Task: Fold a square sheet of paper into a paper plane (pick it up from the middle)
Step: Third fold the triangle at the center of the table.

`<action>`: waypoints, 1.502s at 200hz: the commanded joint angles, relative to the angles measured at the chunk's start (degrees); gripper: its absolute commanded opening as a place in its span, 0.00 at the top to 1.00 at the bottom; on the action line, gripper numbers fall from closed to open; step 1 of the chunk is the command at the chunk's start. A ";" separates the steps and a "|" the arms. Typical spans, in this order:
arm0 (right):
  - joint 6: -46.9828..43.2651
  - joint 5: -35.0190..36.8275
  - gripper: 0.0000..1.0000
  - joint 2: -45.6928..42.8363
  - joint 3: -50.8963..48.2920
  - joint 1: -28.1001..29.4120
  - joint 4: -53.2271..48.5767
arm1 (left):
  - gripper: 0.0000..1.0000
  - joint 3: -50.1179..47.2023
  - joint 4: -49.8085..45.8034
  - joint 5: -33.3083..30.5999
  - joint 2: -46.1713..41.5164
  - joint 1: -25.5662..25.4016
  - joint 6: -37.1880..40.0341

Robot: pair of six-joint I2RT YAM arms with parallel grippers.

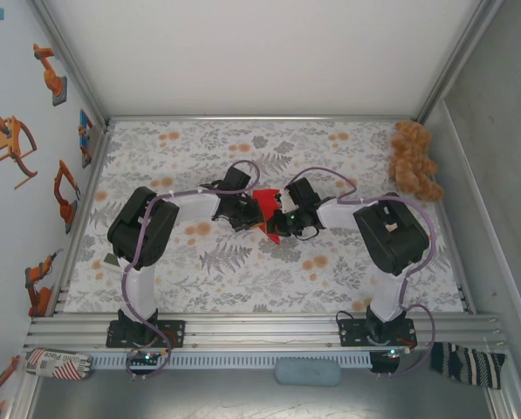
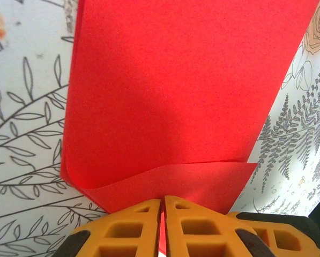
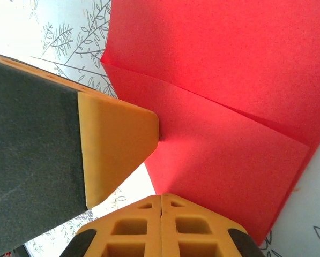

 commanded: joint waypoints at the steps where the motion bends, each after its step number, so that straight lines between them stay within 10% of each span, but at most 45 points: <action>1: -0.31 -1.44 1.00 1.11 1.29 0.29 -2.12 | 0.87 -0.65 -3.52 -1.30 2.70 0.14 1.32; 300: -4.68 1.46 1.00 -14.18 -15.12 0.20 -5.41 | 0.87 -0.21 -6.35 -2.27 4.12 1.04 2.01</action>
